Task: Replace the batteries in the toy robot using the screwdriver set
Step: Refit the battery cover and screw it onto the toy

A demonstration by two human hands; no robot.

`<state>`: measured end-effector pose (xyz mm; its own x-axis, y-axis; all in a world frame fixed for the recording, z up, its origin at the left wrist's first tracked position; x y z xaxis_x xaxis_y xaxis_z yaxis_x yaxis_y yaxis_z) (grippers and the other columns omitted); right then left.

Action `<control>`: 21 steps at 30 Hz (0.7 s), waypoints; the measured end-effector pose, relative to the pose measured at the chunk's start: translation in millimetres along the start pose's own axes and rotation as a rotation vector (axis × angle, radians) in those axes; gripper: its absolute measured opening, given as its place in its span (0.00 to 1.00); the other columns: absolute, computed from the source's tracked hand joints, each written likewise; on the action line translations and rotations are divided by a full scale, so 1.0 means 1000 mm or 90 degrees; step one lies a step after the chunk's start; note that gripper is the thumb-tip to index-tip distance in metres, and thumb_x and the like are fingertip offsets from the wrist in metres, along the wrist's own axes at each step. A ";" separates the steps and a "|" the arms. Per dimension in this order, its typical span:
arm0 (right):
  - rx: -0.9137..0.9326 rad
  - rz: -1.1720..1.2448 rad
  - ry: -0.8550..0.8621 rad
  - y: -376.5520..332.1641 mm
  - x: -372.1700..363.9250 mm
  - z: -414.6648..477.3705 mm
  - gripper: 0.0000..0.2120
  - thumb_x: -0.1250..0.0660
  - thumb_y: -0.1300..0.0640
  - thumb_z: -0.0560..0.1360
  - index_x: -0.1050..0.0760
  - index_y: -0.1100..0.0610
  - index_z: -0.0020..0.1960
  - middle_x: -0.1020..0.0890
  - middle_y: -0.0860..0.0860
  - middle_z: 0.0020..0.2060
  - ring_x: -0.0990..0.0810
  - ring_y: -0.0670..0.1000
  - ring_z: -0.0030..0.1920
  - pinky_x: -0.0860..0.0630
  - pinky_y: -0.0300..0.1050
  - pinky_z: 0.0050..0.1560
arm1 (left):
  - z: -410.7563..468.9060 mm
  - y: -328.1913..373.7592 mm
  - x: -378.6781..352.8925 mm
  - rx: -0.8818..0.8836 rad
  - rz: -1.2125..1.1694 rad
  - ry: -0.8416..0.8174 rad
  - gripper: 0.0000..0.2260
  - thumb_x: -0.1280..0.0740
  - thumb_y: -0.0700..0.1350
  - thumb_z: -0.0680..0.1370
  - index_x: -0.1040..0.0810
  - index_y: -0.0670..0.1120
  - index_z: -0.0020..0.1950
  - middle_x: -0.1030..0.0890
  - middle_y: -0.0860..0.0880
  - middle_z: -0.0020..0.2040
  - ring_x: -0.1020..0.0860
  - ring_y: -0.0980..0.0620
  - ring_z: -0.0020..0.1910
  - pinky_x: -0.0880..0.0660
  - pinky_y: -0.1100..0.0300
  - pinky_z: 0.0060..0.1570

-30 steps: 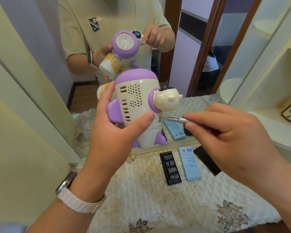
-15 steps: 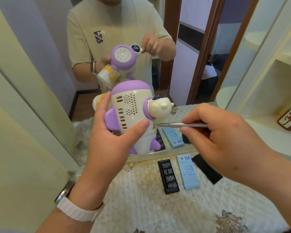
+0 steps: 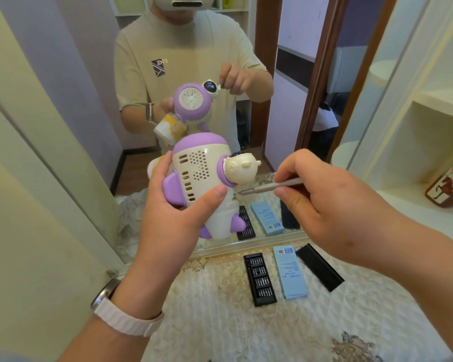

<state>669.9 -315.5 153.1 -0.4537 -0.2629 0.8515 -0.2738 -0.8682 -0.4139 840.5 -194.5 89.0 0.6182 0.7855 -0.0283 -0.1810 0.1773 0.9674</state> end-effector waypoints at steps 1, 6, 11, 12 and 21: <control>0.005 -0.012 0.008 0.000 0.001 -0.001 0.05 0.44 0.46 0.77 0.33 0.46 0.49 0.28 0.42 0.32 0.27 0.42 0.39 0.34 0.36 0.30 | -0.001 0.000 0.000 0.000 0.001 0.002 0.36 0.22 0.50 0.67 0.31 0.59 0.72 0.18 0.53 0.58 0.17 0.51 0.54 0.18 0.57 0.44; 0.029 -0.061 0.061 -0.002 0.002 -0.004 0.16 0.46 0.39 0.75 0.26 0.49 0.47 0.28 0.40 0.28 0.28 0.42 0.29 0.32 0.41 0.27 | -0.007 0.000 0.001 0.005 0.006 0.002 0.37 0.21 0.52 0.66 0.32 0.59 0.73 0.18 0.53 0.58 0.17 0.51 0.54 0.18 0.54 0.45; 0.051 -0.061 0.047 -0.006 0.001 -0.007 0.16 0.47 0.37 0.76 0.28 0.46 0.50 0.26 0.43 0.26 0.26 0.45 0.28 0.32 0.41 0.26 | -0.013 0.003 0.007 0.013 0.003 -0.007 0.38 0.21 0.51 0.66 0.32 0.58 0.73 0.18 0.51 0.59 0.17 0.49 0.55 0.17 0.48 0.48; 0.057 -0.035 0.020 -0.008 0.001 -0.009 0.15 0.47 0.36 0.75 0.31 0.44 0.53 0.26 0.45 0.26 0.25 0.46 0.30 0.32 0.40 0.25 | -0.014 0.004 0.008 0.012 0.000 -0.010 0.38 0.21 0.51 0.66 0.32 0.58 0.73 0.18 0.51 0.60 0.17 0.49 0.56 0.17 0.47 0.49; 0.078 -0.037 0.008 -0.033 -0.006 -0.019 0.12 0.48 0.39 0.74 0.34 0.44 0.50 0.23 0.44 0.30 0.24 0.46 0.36 0.30 0.40 0.25 | -0.029 0.007 0.031 0.027 -0.050 -0.009 0.39 0.21 0.55 0.63 0.31 0.57 0.72 0.18 0.52 0.59 0.17 0.51 0.55 0.19 0.59 0.44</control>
<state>665.1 -277.5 155.3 -0.4502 -0.2056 0.8689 -0.1948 -0.9271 -0.3203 835.9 -151.4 87.3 0.6396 0.7620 -0.1015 -0.0996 0.2130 0.9720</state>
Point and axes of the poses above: each hand's wrist, its own z-axis towards the middle knuckle, its own x-axis out of the back of the hand, y = z × x, the point moved 1 cm from there along z, towards the middle knuckle
